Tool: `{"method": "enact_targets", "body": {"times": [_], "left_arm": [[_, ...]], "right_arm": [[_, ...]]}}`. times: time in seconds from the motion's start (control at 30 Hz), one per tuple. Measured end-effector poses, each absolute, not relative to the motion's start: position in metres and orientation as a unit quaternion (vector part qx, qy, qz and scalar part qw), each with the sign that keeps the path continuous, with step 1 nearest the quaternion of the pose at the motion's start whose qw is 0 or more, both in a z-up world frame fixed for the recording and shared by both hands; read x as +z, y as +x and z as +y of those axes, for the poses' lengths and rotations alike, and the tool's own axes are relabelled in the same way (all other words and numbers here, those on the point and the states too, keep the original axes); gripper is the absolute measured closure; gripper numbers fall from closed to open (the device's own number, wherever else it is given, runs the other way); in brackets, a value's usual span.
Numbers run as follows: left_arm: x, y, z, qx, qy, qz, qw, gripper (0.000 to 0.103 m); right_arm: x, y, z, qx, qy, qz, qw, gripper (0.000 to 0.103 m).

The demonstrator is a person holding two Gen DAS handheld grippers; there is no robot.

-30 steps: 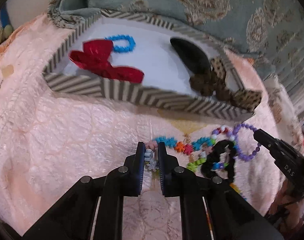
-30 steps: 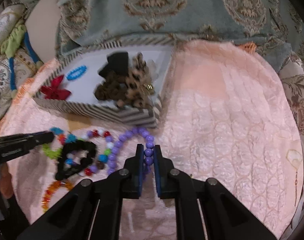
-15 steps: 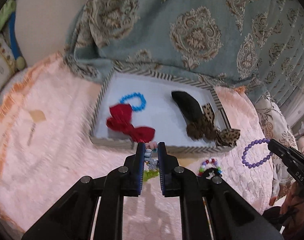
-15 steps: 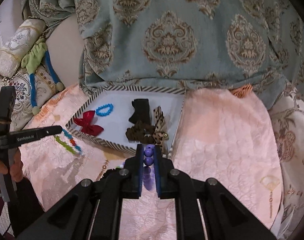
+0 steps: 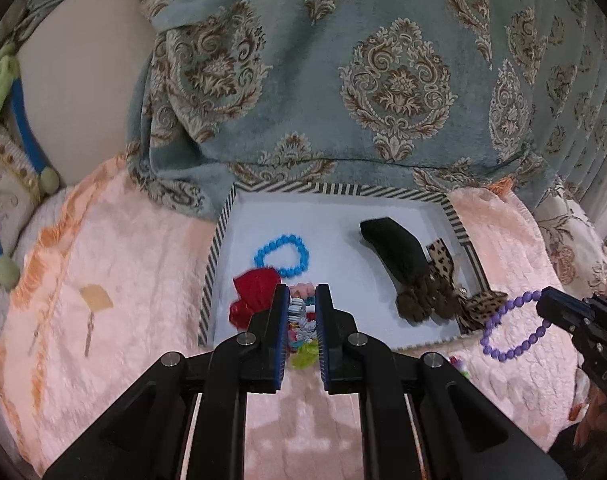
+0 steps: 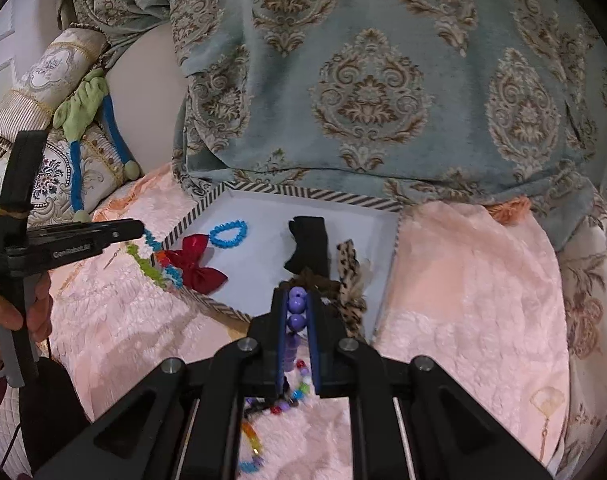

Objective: Organize jewelry
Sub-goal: 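Carry both bracelets into the tray and open both tools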

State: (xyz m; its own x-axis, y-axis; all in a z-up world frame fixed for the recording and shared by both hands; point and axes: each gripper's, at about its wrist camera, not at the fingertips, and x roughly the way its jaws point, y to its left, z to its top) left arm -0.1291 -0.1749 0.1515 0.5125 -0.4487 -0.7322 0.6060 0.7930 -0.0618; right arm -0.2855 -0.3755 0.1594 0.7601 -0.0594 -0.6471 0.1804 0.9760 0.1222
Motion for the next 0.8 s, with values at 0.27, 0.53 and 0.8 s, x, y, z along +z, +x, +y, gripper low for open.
{"method": "enact_targets", "body": {"times": [0.27,0.53,0.8], "left_arm": [[0.144,-0.098,-0.201,-0.300,0.116,0.379,0.867,0.103],[0.123,-0.042,-0.233,-0.302,0.110,0.405,0.856,0.103],[0.088,0.011,-0.241,-0.273,0.095,0.435,0.853,0.103]], "right_arm": [[0.149,-0.235,-0.366,-0.042,0.083,0.355,0.930,0.094],[0.127,-0.171,-0.354,-0.004,0.109,0.374,0.921,0.094],[0.090,-0.112,-0.371,-0.017,0.140,0.403,0.904,0.094]]}}
